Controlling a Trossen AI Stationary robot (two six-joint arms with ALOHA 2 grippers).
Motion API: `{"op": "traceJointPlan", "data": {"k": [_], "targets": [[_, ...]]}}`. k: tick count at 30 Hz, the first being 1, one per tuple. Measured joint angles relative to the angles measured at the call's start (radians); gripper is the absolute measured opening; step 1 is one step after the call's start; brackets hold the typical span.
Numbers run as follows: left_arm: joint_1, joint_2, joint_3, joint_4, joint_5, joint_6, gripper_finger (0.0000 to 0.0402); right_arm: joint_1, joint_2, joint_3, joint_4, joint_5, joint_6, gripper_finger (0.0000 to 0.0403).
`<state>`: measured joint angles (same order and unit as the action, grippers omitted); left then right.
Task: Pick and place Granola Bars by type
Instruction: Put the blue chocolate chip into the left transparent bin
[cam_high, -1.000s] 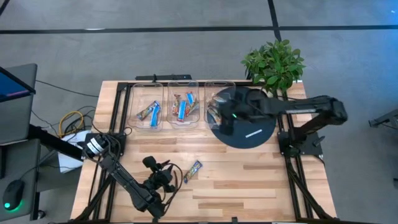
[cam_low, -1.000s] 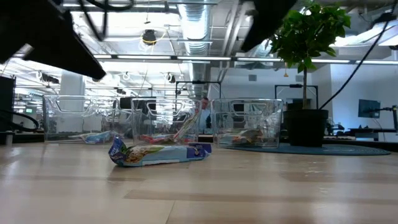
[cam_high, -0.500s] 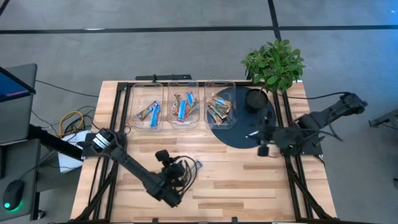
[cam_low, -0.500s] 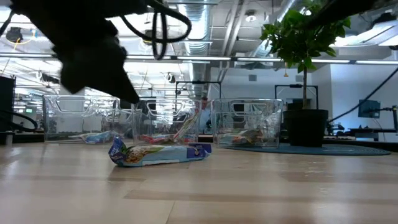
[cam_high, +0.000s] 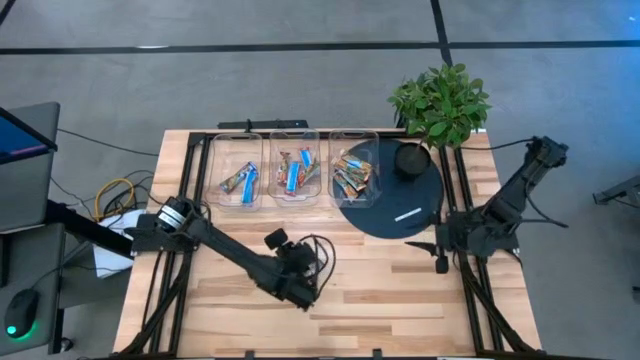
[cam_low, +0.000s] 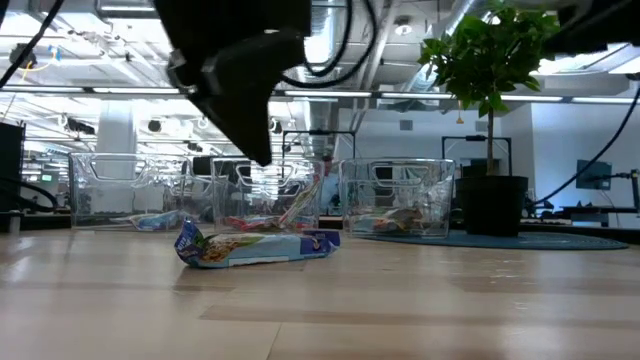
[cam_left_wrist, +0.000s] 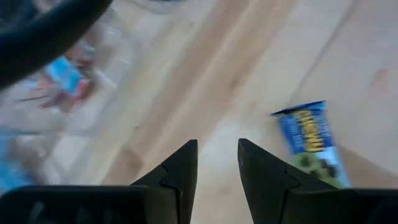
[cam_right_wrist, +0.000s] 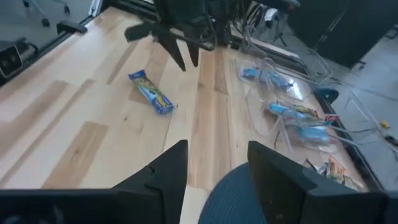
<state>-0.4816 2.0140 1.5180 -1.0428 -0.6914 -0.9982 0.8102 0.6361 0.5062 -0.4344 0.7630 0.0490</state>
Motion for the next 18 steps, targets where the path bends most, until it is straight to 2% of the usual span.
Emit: {"op": "traceJointPlan", "data": {"k": [6, 9, 18], "targets": [[0.045, 0.000, 0.024, 0.185, 0.215, 0.153, 0.0110, 0.104, 0.001, -0.090, 0.036, 0.102, 0.073, 0.0151], [0.065, 0.000, 0.024, 0.241, 0.308, 0.172, 0.0110, 0.151, -0.001, -0.104, 0.039, 0.143, 0.053, 0.0146], [0.084, 0.000, 0.017, 0.269, 0.400, 0.228, 0.0144, 0.237, -0.002, -0.103, 0.086, 0.167, 0.021, 0.0129]]}}
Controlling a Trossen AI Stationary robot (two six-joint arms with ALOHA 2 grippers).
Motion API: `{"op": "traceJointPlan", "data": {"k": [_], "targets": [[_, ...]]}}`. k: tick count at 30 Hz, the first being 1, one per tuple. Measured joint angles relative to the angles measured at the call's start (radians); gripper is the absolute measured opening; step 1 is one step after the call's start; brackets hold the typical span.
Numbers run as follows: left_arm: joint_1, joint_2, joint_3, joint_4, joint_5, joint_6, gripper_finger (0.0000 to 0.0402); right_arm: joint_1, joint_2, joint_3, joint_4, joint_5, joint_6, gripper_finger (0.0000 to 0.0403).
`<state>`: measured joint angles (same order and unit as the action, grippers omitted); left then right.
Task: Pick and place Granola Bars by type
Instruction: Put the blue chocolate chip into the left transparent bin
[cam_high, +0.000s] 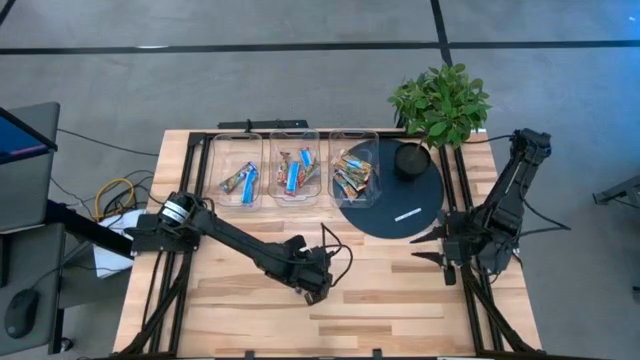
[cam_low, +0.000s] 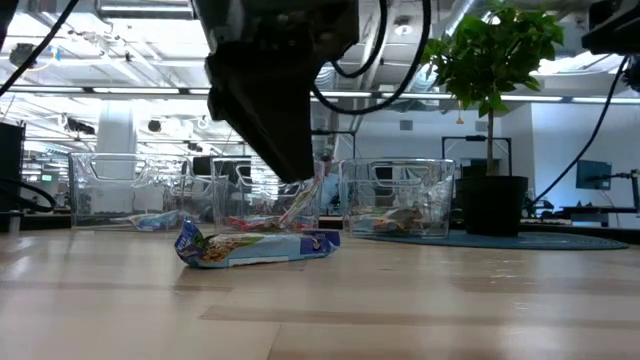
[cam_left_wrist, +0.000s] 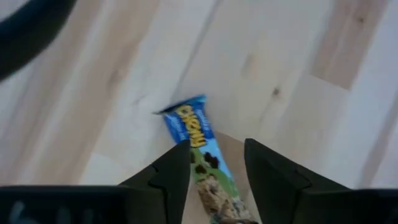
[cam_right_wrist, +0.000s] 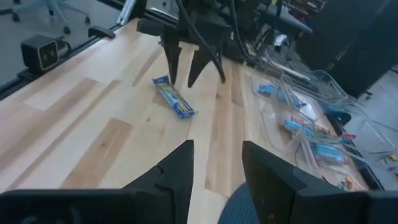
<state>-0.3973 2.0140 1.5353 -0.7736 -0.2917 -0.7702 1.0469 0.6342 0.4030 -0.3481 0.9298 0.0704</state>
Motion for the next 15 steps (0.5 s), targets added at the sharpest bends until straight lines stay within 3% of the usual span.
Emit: {"op": "traceJointPlan", "data": {"k": [6, 15], "targets": [[-0.004, 0.001, -0.021, 0.030, 0.035, 0.075, 0.0177, 0.015, 0.000, 0.000, 0.016, 0.000, -0.002, 0.0127], [0.003, 0.001, -0.065, 0.065, 0.031, 0.043, 0.0205, 0.015, 0.000, 0.000, 0.021, 0.000, -0.002, 0.0127]]}}
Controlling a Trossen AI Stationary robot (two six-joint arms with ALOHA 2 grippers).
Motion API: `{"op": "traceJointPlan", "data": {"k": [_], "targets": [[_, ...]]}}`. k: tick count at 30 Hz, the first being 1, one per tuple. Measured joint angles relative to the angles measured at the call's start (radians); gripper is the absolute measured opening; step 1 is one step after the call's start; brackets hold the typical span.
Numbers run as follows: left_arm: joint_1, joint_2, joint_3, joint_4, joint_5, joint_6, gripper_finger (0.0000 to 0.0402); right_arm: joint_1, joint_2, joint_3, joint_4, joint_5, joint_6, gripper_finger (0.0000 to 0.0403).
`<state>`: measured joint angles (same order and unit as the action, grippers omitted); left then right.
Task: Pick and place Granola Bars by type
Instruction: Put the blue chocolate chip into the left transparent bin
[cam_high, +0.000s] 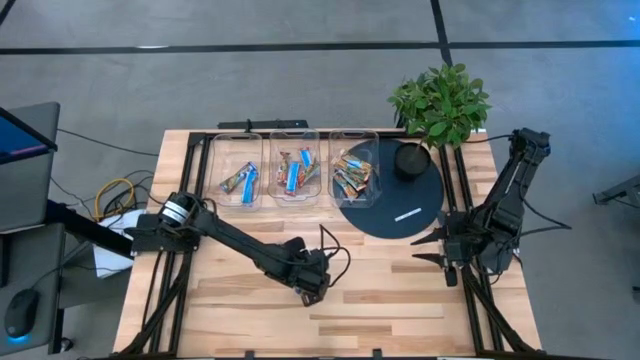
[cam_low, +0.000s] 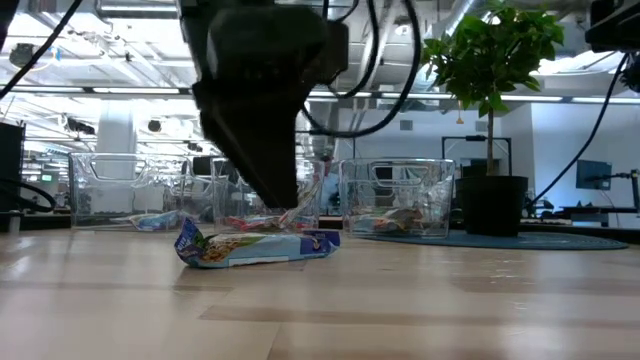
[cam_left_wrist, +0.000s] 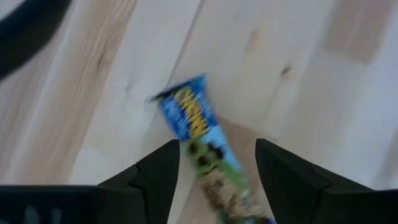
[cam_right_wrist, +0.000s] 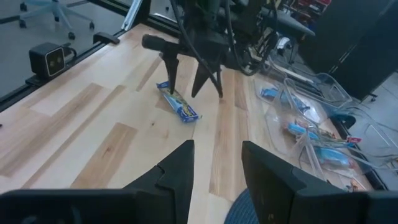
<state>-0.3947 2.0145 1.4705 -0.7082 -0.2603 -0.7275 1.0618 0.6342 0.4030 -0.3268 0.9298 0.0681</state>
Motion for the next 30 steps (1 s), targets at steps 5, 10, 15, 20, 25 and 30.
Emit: {"op": "traceJointPlan", "data": {"k": [5, 10, 15, 20, 25, 30], "targets": [[0.004, 0.001, -0.023, 0.016, 0.006, -0.018, 0.0224, 0.000, 0.000, 0.000, 0.000, 0.000, 0.000, 0.0127], [0.004, 0.001, -0.069, 0.107, 0.029, -0.021, 0.0239, -0.001, 0.000, 0.001, 0.000, 0.000, 0.000, 0.0127], [0.003, 0.001, -0.106, 0.120, 0.041, -0.043, 0.0244, -0.004, 0.000, 0.001, 0.000, 0.000, 0.002, 0.0127], [0.004, 0.001, -0.128, 0.140, 0.066, -0.044, 0.0245, -0.004, 0.000, 0.001, 0.000, 0.000, 0.002, 0.0127], [0.004, 0.000, -0.134, 0.138, 0.072, -0.044, 0.0245, -0.004, 0.000, 0.001, -0.001, -0.001, 0.002, 0.0127], [0.003, 0.001, -0.134, 0.131, 0.060, 0.017, 0.0245, -0.004, 0.000, 0.001, -0.001, -0.001, 0.002, 0.0127]]}}
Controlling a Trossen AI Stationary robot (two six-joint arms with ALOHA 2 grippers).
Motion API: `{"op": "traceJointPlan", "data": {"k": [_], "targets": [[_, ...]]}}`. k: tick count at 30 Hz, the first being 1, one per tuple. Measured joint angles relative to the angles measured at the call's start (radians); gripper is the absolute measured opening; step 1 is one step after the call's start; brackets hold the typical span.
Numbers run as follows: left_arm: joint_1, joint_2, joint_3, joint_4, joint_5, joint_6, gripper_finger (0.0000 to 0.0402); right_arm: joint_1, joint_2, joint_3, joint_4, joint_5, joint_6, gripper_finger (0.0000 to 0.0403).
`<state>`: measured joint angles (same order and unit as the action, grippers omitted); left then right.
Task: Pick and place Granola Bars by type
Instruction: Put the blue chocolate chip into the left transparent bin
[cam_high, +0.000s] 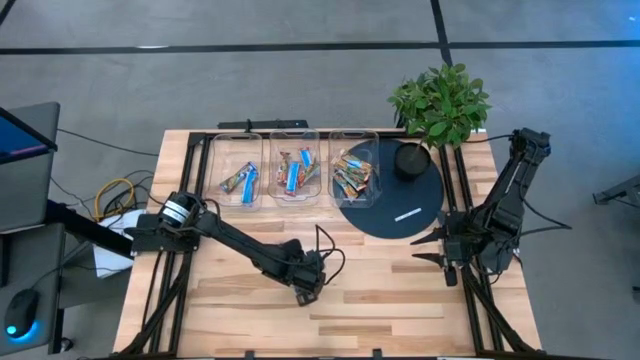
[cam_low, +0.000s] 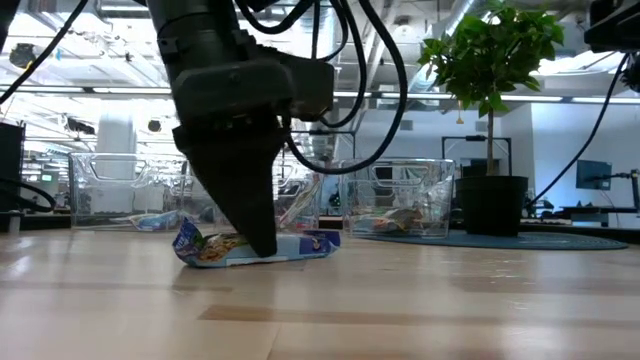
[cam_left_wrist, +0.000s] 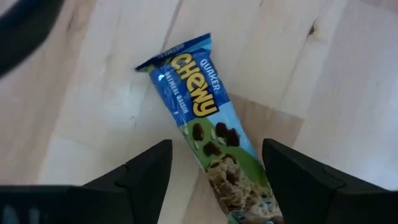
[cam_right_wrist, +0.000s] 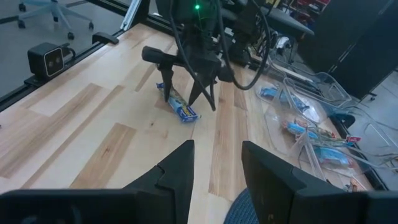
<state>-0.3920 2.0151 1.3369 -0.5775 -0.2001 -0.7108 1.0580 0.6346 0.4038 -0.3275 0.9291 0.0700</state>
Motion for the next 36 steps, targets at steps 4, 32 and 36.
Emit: {"op": "traceJointPlan", "data": {"k": [4, 32, 36], "targets": [[-0.001, 0.015, 0.002, -0.014, -0.018, 0.065, 0.0235, 0.000, 0.000, 0.000, 0.000, 0.000, 0.000, 0.0127], [-0.001, 0.038, 0.013, -0.031, -0.011, 0.146, 0.0146, 0.000, 0.000, 0.001, -0.004, -0.004, 0.000, 0.0127], [-0.001, 0.038, 0.013, -0.031, -0.010, 0.147, 0.0134, 0.000, 0.000, 0.001, -0.004, -0.004, 0.000, 0.0127]]}}
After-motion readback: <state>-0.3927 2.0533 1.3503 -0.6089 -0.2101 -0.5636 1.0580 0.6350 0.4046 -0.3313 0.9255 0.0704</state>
